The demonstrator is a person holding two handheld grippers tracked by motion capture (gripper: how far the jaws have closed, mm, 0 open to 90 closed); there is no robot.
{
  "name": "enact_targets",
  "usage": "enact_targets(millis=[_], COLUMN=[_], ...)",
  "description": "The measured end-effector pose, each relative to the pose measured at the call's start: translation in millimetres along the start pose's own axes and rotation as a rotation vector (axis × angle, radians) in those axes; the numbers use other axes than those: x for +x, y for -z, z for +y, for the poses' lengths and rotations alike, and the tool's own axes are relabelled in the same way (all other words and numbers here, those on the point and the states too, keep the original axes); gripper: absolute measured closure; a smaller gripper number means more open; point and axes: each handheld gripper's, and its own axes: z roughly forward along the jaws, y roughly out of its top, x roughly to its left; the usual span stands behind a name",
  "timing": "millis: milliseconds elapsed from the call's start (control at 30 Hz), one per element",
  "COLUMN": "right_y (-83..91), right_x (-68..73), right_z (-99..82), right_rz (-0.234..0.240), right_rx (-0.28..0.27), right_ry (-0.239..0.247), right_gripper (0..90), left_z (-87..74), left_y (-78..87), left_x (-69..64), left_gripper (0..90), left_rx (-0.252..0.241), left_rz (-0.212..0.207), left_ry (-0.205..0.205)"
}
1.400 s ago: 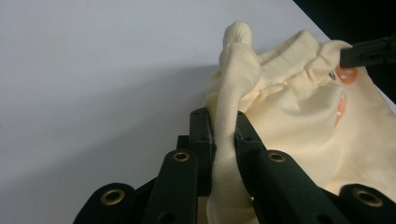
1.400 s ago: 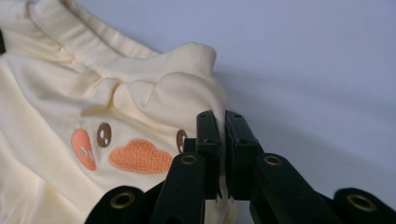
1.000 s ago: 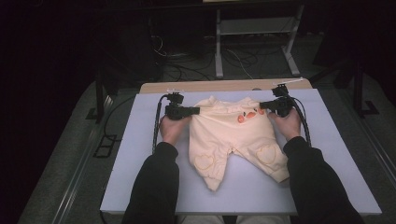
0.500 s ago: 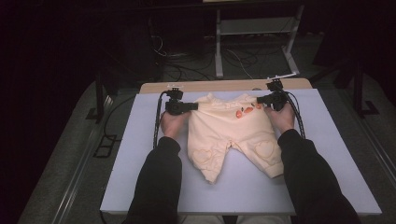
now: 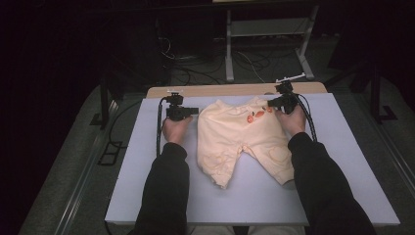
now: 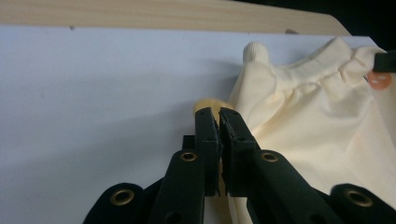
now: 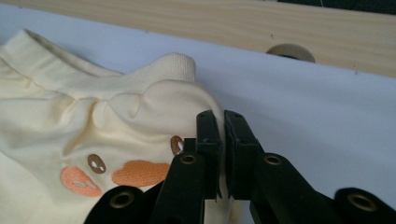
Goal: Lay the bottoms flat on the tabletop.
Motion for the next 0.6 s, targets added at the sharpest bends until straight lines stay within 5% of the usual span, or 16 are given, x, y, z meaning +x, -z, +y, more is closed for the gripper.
enact_targets(millis=[100,200,433,600], right_y=[0.8,6.0,29.7,54.6], right_x=[-0.9,-0.5,-3.3,-2.6], right_z=[-2.7,-4.8,-12.2,-22.4], right_rz=[-0.002,0.007,0.088,0.164], right_rx=[-0.004,-0.028,-0.033,-0.091], right_ry=[-0.001,0.005,0.038,0.064], right_gripper=[78.2,63.1,16.6,7.3], left_z=[-4.0,-6.1,-10.6,-13.5], left_y=[2.2,6.9,21.8,31.0], left_x=[-5.5,-10.2,-21.0,-33.3], left_gripper=[69.8,54.8,33.5,21.0], left_rx=[-0.024,-0.038,-0.057,-0.060], left_rz=[0.023,0.051,-0.007,-0.056], left_ry=[-0.048,-0.058,-0.088,-0.126])
